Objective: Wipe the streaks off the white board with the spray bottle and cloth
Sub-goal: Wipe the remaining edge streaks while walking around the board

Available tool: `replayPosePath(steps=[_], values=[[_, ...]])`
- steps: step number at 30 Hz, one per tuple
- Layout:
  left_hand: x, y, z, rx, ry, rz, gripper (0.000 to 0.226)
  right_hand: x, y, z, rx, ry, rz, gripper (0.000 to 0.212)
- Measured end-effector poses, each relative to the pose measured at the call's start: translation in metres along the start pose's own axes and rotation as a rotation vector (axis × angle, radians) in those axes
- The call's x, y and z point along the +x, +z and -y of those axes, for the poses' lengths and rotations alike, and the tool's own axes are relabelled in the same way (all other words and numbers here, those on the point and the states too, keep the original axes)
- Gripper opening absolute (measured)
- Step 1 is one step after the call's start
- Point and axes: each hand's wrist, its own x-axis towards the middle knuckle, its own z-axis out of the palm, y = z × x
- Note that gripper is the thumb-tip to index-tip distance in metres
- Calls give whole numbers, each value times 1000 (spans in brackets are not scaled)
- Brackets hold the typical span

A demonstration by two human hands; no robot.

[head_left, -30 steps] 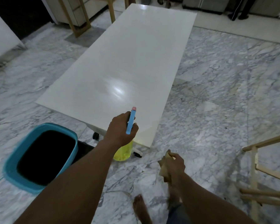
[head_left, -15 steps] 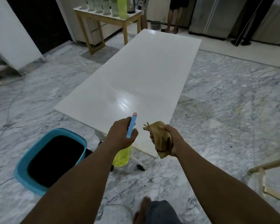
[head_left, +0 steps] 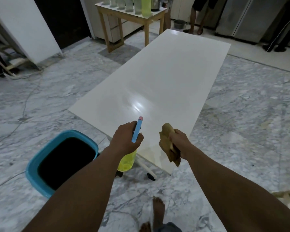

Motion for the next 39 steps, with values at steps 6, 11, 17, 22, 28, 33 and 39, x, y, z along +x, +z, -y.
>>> replayPosePath(steps=[6, 11, 17, 22, 28, 33, 39], values=[[12, 16, 5, -17, -9, 21, 17, 21, 10, -36, -595, -239, 27, 32], [9, 28, 7, -24, 0, 54, 15, 20, 17, -92, -1087, -494, 245, 43], [-9, 38, 8, 0, 7, 107, 17, -9, 4, -134, -1284, -534, 223, 47], [-28, 47, 2, -16, 28, 148, 18, -31, -13, -130, -1494, -471, 235, 28], [-40, 46, -9, -25, 61, 139, 17, -41, -24, -121, -995, -165, -38, 25], [-41, 39, -13, -10, 62, 100, 18, -31, -27, -85, -148, 33, -167, 20], [-40, 21, -9, -9, 20, 93, 17, -28, -14, -37, 142, 86, -185, 22]])
